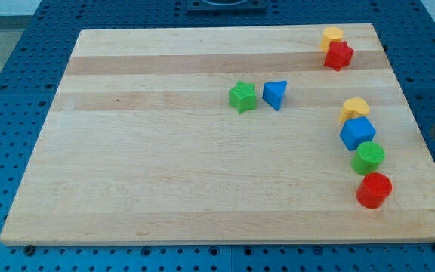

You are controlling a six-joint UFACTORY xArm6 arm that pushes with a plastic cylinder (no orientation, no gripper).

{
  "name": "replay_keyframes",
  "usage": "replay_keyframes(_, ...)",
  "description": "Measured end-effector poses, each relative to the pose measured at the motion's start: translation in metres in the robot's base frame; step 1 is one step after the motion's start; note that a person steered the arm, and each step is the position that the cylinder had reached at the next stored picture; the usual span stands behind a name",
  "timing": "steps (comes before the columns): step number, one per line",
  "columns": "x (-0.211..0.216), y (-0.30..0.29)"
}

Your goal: Place the cube diagonally to the heart

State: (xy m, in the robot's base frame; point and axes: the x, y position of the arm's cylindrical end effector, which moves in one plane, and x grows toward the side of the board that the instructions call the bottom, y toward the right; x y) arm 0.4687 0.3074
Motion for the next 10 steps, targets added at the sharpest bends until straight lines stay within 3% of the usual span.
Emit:
replay_keyframes(1, 0.016, -0.037)
replay_keyframes(2, 0.011, -0.083)
replay_keyframes(3, -0.019, -0.09)
replay_keyframes(4, -0.015, -0.119)
replay_keyframes(6, 0.025, -0.141)
replay_keyframes(7, 0.033, -0.198)
replay_keyframes(9, 0.095, -0.243)
replay_keyframes(10, 0.086, -0.291)
